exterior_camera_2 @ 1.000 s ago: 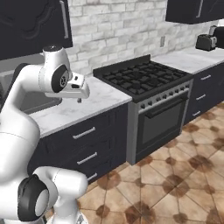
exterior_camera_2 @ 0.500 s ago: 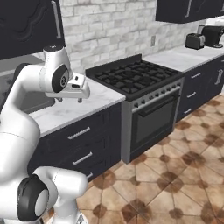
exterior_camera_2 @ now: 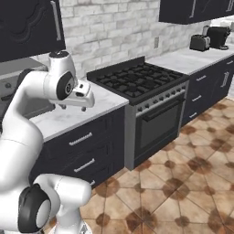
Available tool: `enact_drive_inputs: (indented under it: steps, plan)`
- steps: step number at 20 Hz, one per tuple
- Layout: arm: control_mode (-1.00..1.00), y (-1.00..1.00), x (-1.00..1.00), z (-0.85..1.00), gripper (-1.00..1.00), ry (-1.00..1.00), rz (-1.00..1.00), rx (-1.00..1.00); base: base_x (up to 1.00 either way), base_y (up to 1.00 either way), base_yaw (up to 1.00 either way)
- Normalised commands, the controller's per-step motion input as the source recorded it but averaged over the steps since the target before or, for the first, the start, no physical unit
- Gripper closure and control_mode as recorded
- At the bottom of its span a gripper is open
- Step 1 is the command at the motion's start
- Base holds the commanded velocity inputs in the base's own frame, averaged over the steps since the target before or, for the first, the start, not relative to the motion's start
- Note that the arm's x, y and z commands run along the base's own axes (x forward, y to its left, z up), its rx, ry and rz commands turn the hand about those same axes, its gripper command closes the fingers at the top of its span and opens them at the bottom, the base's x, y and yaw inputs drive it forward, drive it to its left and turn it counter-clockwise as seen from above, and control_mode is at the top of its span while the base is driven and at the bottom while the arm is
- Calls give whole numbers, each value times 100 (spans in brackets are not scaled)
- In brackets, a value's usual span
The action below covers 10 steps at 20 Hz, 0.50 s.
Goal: Take the pizza cutter from the drawer on the right and place it on the dining counter for cutting.
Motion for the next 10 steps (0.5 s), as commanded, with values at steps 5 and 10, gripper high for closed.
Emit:
enact_drive_inputs:
  steps: [5,10]
  plan:
    - [-100,-11,-16,-100,-100,-7,-29,42,0,0,0]
    - [-100,-35,0,-94,-100,-4,-29,49,0,0,0]
